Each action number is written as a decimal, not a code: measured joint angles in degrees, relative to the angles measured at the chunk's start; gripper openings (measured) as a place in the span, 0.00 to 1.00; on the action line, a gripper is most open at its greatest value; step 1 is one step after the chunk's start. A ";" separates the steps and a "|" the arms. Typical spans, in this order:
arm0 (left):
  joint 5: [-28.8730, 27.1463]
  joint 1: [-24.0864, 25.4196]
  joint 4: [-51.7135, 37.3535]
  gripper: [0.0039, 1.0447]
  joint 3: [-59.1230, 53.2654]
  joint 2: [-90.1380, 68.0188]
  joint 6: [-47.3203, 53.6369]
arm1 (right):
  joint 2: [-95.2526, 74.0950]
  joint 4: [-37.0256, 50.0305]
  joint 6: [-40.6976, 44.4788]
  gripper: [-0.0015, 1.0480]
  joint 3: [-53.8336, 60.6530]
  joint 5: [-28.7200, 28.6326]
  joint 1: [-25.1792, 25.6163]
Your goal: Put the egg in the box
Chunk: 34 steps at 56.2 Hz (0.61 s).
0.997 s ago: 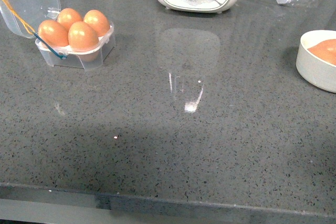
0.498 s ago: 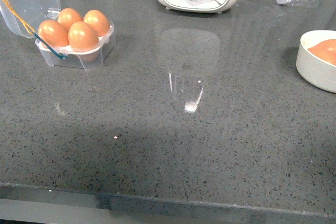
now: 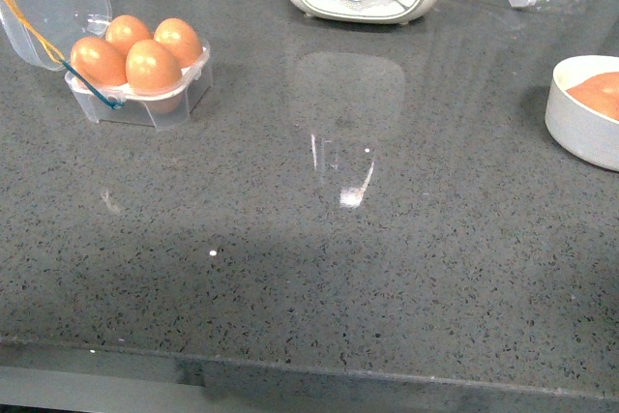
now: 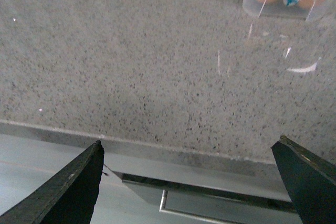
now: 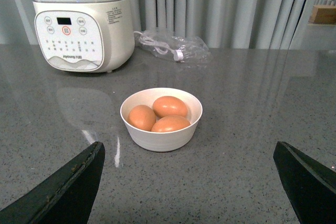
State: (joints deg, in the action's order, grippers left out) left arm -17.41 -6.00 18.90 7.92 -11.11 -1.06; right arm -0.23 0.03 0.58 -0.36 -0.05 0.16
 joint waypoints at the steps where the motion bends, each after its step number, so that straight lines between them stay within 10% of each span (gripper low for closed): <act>1: 0.00 0.00 -0.07 0.94 0.09 0.02 0.00 | 0.00 0.00 0.00 0.93 0.00 0.00 0.00; 17: 6.08 4.94 -8.22 0.94 0.72 -6.10 0.96 | 0.00 0.00 0.00 0.93 0.00 0.00 0.00; 34: 11.58 13.70 -37.35 0.94 6.75 -33.92 5.84 | 0.00 0.00 0.00 0.93 0.00 0.00 0.00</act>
State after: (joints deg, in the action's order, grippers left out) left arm -5.82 7.70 -18.46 14.68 -45.04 4.78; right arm -0.23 0.03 0.58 -0.36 -0.05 0.16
